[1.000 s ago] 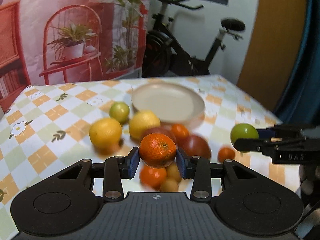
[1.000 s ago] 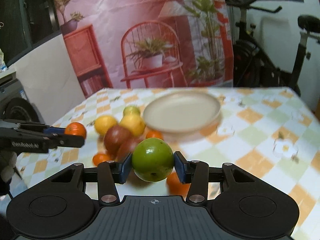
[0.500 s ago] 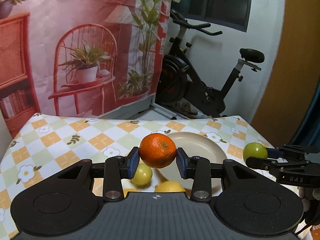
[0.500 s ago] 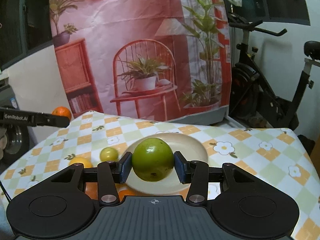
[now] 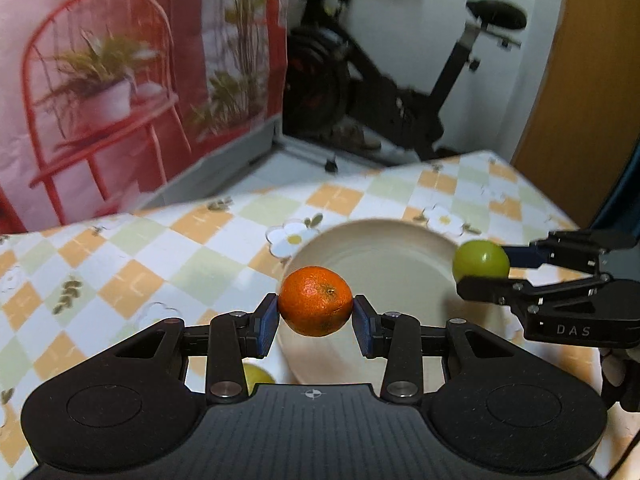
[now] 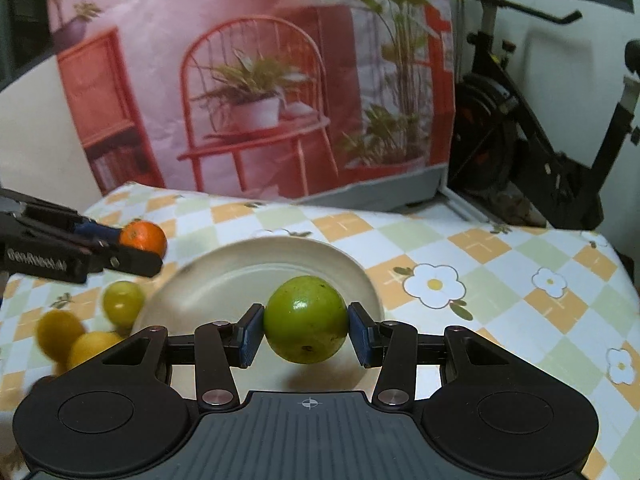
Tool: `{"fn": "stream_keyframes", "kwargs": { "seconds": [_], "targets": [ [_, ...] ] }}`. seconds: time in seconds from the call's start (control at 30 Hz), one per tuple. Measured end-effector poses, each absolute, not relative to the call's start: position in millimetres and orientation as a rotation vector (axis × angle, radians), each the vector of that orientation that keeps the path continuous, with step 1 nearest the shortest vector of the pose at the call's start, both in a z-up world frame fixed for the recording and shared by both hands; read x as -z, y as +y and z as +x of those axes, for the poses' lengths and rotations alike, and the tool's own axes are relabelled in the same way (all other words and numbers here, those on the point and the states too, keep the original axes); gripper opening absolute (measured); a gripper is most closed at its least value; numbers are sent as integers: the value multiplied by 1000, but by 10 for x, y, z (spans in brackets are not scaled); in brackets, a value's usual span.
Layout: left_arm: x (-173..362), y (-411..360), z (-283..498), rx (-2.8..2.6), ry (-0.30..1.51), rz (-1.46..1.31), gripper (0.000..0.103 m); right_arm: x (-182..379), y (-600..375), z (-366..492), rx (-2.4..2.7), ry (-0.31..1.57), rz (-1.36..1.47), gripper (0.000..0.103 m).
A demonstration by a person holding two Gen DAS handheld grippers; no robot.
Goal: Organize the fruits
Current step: 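Lift and carry the lime and tangerine over the beige plate with both grippers, then open both grippers to drop the lime and tangerine onto the plate, then grasp another tangerine with the right gripper while the left tool returns to the pile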
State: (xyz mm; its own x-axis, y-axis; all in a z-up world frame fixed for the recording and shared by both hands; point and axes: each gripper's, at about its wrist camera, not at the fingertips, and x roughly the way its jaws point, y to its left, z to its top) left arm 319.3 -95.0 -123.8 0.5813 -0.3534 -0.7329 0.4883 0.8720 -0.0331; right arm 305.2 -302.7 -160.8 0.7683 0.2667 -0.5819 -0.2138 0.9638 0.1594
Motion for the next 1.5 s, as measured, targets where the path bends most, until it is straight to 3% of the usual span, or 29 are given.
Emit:
{"fn": "stream_keyframes", "kwargs": {
  "seconds": [0.5,0.67,1.1,1.5],
  "targets": [
    [1647,-1226,3569,494,893,254,43,1879,-2950,3506,-252,672,18,42],
    [1615,-1239,3549,489,892,241,55,1825,-2976,3466,-242,675,53,49],
    [981,-618,2780,372,761,44,57,1499,-3156,2537,-199,593,221,50],
    [818,-225,2099,304,703,6,57,1511,-3076,1724,-198,639,221,50]
  ]
}}
